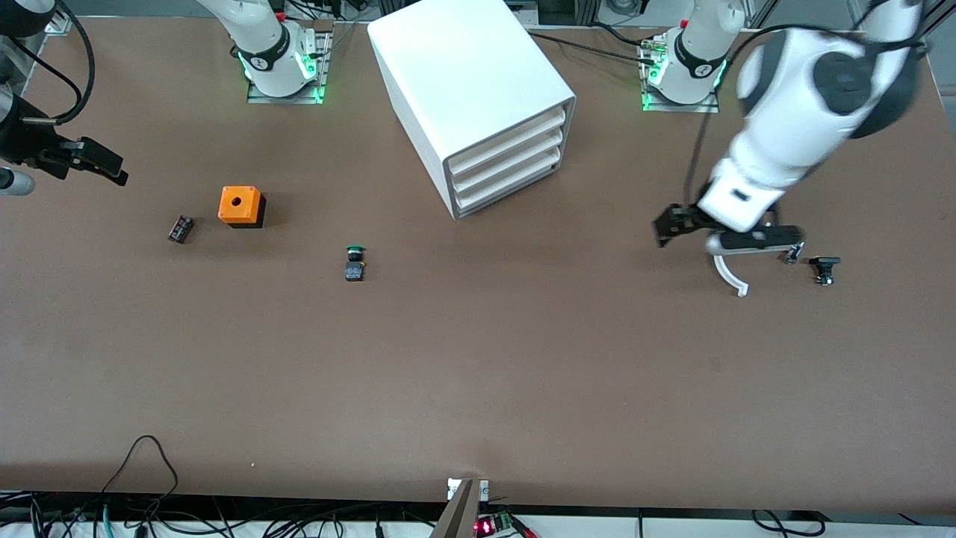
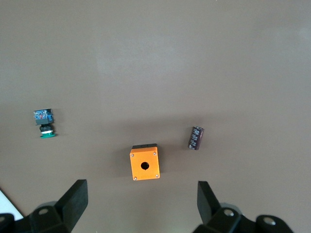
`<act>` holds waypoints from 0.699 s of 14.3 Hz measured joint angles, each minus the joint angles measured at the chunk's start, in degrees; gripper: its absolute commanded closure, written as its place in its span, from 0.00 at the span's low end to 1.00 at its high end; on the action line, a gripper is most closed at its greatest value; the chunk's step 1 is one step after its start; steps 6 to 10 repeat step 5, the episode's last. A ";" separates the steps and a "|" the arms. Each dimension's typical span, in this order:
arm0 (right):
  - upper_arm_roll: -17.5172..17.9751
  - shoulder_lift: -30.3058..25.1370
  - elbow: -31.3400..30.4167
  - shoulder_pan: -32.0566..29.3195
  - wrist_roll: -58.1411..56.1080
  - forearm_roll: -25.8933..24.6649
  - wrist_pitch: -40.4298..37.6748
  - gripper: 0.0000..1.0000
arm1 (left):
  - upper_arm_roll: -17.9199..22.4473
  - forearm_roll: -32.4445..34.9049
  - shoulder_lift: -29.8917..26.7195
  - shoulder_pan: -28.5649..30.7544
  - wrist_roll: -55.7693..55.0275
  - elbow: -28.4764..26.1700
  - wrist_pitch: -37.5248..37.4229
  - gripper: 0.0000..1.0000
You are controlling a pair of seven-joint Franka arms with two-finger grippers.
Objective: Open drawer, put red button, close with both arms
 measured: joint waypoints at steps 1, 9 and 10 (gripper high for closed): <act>0.03 -0.02 0.00 0.00 -0.37 0.00 0.00 0.00 | 1.16 0.29 -0.21 0.92 2.62 2.95 -3.79 0.00; 0.03 -0.06 0.00 0.00 -2.27 0.00 -0.03 0.00 | 1.71 1.37 -0.31 5.50 8.82 7.28 -8.45 0.00; 0.03 -0.06 0.00 0.00 -2.27 0.00 -0.03 0.00 | 1.71 1.37 -0.31 5.50 8.82 7.28 -8.45 0.00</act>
